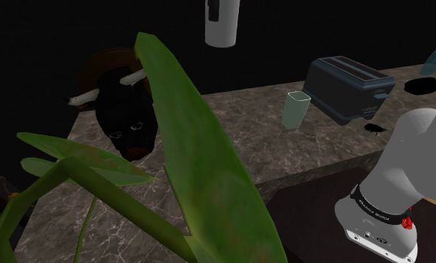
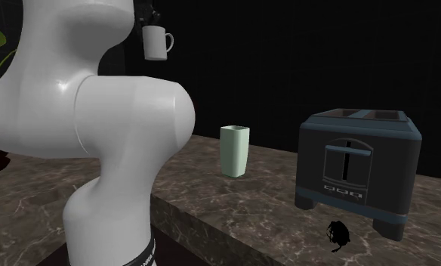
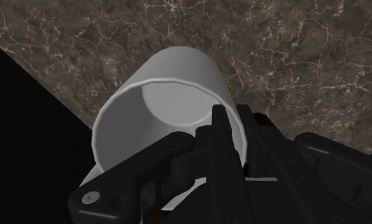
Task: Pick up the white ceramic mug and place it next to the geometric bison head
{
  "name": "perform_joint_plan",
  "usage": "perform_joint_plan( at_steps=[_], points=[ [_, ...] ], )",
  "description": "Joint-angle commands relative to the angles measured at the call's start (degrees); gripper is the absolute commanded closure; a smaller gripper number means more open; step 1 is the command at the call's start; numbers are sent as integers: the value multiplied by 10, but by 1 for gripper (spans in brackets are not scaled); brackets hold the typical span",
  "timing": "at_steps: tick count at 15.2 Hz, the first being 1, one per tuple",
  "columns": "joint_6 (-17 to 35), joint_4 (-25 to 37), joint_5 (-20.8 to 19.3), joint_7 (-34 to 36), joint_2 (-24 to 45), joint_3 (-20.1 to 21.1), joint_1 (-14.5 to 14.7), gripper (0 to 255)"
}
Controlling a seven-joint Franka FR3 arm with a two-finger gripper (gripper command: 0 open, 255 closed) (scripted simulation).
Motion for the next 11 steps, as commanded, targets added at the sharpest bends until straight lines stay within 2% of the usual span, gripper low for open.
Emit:
perform_joint_plan(
  at_steps=[1,6,11],
  points=[
    [-5,32,-5,30,28,16,14,255],
    [-33,140,-29,98,112,50,58,255],
    [21,56,-20,96,81,47,52,255]
  ],
)
